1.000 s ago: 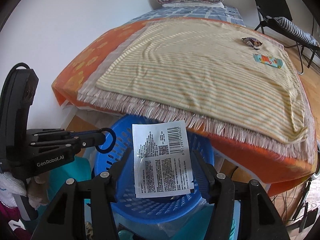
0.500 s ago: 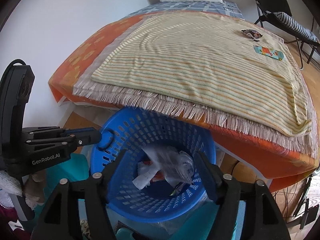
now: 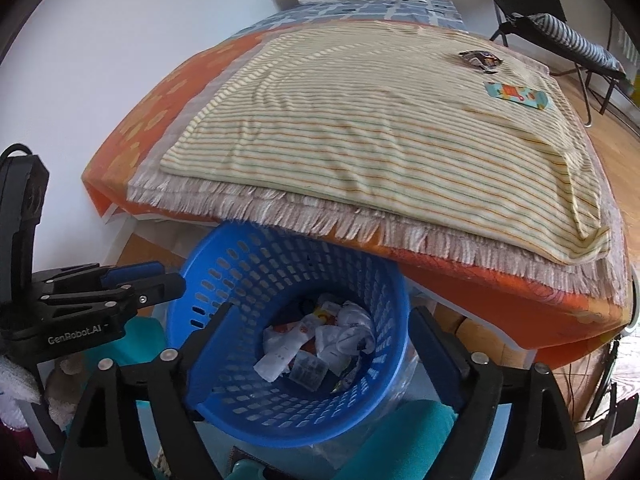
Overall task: Collect trash
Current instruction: 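Open both tools over the blue basket to drop the hair tie and label sheet, then move both tools back over the blanket toward the Snickers wrapper and fruit-print tube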
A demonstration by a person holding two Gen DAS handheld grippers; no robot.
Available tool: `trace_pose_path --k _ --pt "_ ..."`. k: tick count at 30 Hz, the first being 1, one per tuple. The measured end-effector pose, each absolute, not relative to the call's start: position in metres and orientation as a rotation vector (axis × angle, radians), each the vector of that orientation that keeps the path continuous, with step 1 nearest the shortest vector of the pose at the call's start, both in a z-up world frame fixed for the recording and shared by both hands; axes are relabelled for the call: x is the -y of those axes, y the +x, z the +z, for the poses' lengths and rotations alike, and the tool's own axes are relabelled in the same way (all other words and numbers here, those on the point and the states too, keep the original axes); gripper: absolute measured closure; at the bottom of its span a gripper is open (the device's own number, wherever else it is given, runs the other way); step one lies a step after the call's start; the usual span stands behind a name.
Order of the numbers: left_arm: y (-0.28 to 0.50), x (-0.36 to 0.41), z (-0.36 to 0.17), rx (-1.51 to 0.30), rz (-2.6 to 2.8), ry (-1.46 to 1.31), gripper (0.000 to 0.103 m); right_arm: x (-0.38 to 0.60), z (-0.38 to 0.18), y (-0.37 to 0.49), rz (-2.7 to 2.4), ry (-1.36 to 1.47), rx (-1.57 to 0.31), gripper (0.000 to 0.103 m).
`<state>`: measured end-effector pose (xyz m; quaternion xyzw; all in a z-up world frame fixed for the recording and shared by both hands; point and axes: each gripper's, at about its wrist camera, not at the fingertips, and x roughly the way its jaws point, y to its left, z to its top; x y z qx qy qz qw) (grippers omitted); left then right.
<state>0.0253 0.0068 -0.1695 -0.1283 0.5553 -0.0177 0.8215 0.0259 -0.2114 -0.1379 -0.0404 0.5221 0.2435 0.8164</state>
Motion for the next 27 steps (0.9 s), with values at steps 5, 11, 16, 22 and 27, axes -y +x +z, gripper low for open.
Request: trace_pose_path --k 5,11,16,22,27 --pt "0.026 -0.007 -0.167 -1.173 -0.024 -0.273 0.046 0.218 -0.131 0.030 0.489 -0.087 -1.093 0.007" --pt "0.030 -0.008 -0.162 -1.161 -0.017 -0.280 0.044 0.221 -0.120 0.035 0.446 -0.103 -1.059 0.004" --pt "0.035 -0.005 -0.154 -1.149 -0.022 -0.262 0.044 0.226 -0.108 0.041 0.397 -0.112 -1.019 0.002" --pt "0.042 -0.002 -0.140 -1.120 -0.032 -0.246 0.044 0.235 -0.096 0.047 0.360 -0.115 -0.986 0.001" --pt "0.050 0.004 -0.128 -1.096 -0.041 -0.229 0.044 0.242 -0.089 0.052 0.335 -0.117 -0.969 0.001"
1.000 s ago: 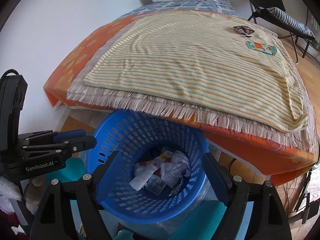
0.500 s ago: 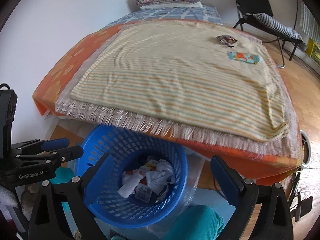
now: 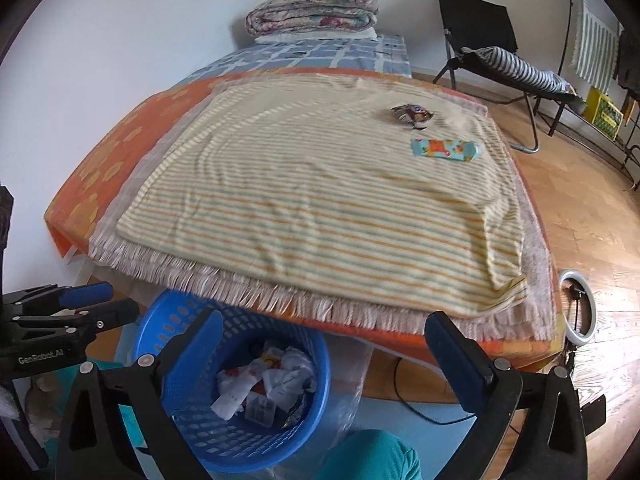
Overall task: Collect trash
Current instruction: 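Move both tools back over the blanket toward the Snickers wrapper and fruit-print tube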
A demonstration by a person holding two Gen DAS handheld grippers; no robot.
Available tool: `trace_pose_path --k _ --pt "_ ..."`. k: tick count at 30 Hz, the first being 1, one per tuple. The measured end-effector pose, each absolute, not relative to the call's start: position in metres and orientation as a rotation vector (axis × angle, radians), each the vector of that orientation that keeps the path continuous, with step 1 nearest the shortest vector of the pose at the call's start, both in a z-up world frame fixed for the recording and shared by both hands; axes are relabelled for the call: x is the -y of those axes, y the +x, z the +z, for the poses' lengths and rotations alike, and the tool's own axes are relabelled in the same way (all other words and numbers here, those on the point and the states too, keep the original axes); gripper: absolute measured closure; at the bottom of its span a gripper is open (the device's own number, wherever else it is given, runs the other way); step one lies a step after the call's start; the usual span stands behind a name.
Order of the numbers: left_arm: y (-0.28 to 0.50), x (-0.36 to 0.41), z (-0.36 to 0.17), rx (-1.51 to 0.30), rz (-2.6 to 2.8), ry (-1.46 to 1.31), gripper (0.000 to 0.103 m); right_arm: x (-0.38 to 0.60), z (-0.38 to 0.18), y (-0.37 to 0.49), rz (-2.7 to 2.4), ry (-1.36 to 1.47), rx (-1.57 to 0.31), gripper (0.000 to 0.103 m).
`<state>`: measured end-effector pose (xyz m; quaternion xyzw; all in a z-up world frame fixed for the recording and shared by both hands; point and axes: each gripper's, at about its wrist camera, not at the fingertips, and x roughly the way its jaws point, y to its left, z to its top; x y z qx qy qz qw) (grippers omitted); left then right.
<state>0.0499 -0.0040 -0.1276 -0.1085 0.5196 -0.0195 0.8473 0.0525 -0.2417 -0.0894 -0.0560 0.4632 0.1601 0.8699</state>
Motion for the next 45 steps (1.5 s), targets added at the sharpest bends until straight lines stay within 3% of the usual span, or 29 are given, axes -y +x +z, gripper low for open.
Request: trace_pose_path --k 18,23,26,36,41,45 --pt "0.117 0.046 -0.077 -0.992 -0.144 -0.124 0.044 0.291 -0.074 0.098 0.254 0.007 -0.936 0.000" --pt "0.155 0.058 -0.076 -1.016 -0.187 -0.122 0.043 0.305 -0.071 0.117 0.220 0.022 -0.908 0.000" --pt "0.176 0.065 -0.076 -1.017 -0.201 -0.117 0.037 0.312 -0.072 0.130 0.210 0.041 -0.902 0.000" --pt "0.276 0.091 -0.080 -1.055 -0.266 -0.157 0.036 0.335 -0.084 0.190 0.176 0.130 -0.934 0.001" --pt "0.326 0.107 -0.091 -1.072 -0.274 -0.171 0.030 0.346 -0.094 0.217 0.170 0.189 -0.951 0.001" --pt "0.360 0.121 -0.105 -1.097 -0.271 -0.188 0.030 0.359 -0.104 0.238 0.159 0.248 -0.969 0.007"
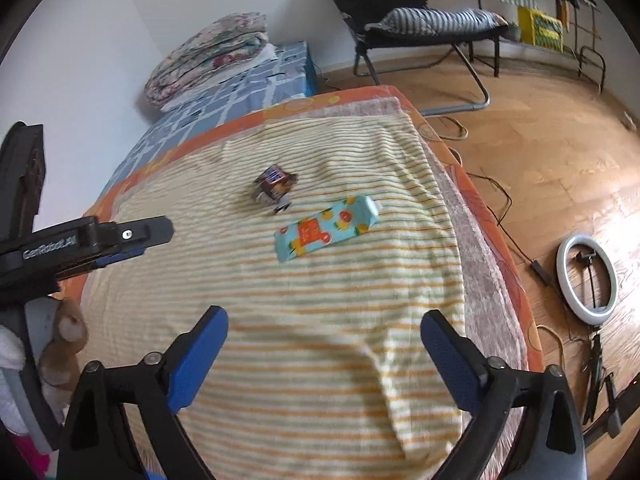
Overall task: Collect trash
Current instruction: 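Move both tools back over the blanket toward the Snickers wrapper and fruit-print tube, then grasp the Snickers wrapper with the left tool while the right tool grasps the fruit-print tube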
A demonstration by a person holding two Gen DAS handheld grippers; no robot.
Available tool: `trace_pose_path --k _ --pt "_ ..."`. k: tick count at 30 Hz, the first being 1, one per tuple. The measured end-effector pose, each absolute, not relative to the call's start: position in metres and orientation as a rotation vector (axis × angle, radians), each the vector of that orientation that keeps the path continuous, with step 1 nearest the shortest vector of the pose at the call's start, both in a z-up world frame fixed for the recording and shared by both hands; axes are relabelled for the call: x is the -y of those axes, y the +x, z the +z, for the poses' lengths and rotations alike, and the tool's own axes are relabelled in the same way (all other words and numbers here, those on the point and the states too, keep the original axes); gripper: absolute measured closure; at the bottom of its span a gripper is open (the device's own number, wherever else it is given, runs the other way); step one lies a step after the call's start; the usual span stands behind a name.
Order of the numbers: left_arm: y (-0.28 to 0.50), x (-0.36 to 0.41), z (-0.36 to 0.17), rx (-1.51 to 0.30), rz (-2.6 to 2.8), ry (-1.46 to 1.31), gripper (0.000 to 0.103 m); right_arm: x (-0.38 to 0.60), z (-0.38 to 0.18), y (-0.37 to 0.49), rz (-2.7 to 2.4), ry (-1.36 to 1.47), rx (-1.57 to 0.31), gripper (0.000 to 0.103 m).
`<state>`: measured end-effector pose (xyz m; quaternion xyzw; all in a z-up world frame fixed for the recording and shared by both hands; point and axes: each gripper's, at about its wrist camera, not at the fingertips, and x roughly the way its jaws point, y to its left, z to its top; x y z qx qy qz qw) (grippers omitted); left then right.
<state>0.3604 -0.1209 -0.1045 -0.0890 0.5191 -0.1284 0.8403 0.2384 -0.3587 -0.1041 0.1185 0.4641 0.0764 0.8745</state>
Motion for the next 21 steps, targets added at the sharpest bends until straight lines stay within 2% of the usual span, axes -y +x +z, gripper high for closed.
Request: trace_pose_path --k 6,17,21 --pt "0.405 0.143 -0.120 -1.119 -0.273 -0.217 0.030 0.373 -0.116 0.269 0.147 0.293 -0.981 0.020" --pt "0.462 0.161 -0.146 -1.158 -0.184 -0.270 0.027 0.381 -0.145 0.313 0.138 0.393 -1.024 0.033" --pt "0.471 0.175 -0.152 -1.157 -0.166 -0.197 0.027 0.382 -0.151 0.324 0.109 0.385 -1.020 0.042"
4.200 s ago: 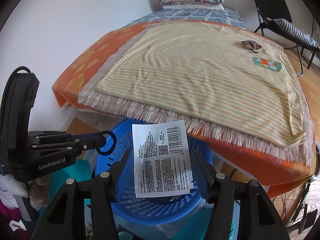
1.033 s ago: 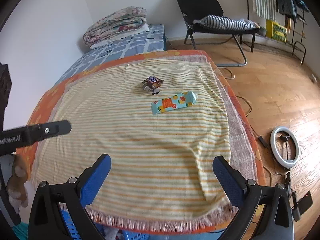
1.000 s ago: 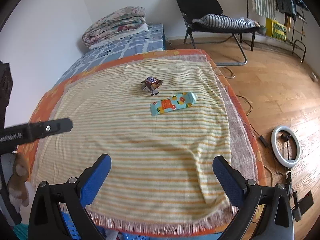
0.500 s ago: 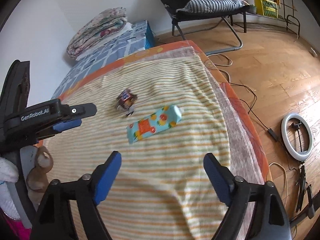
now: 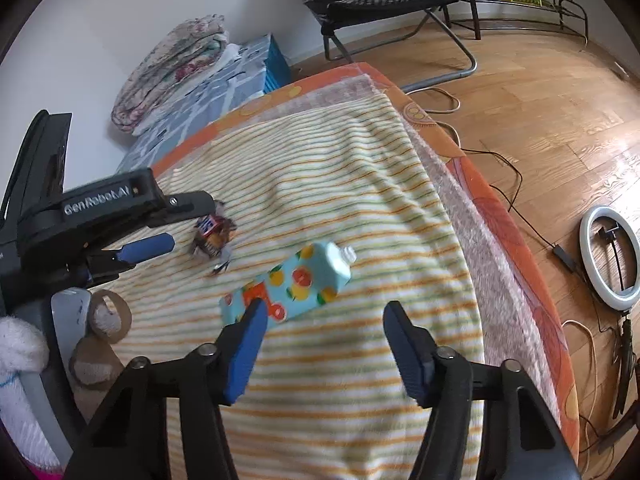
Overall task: Collect trash
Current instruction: 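Grasp the Snickers wrapper with the left tool while the right tool grasps the fruit-print tube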
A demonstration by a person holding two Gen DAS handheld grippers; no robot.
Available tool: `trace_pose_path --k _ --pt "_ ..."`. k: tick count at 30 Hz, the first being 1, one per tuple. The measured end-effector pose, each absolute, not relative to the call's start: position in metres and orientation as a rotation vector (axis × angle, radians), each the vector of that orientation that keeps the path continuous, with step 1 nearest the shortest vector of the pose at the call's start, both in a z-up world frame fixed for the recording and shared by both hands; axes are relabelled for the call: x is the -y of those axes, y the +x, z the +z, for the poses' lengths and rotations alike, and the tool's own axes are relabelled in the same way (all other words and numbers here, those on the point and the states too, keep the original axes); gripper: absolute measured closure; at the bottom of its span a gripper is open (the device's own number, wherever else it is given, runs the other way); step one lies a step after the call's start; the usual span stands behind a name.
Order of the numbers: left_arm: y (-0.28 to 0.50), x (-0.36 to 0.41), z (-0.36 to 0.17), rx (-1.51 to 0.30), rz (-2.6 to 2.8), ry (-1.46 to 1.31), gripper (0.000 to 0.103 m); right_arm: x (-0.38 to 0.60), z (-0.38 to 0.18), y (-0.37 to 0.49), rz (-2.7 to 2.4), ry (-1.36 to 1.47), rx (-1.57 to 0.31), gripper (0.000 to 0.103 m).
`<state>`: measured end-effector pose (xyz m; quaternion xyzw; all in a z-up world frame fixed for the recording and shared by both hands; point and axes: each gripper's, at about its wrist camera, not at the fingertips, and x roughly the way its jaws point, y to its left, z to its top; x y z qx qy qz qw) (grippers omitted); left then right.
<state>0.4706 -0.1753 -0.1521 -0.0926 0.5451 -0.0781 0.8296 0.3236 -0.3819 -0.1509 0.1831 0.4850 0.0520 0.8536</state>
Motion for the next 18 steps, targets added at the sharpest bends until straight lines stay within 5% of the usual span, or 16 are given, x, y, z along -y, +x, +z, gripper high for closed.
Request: trace_pose_path --k 9,13,18 --pt "0.475 0.184 -0.173 -1.177 -0.153 -0.126 0.028 0.381 -0.161 0.345 0.065 0.331 -1.020 0.054" --pt "0.473 0.177 -0.174 -1.168 -0.165 -0.137 0.052 0.377 -0.162 0.350 0.053 0.302 -1.006 0.056" --pt "0.468 0.170 -0.173 -1.165 -0.189 -0.130 0.069 0.375 -0.161 0.352 0.074 0.301 -0.990 0.080"
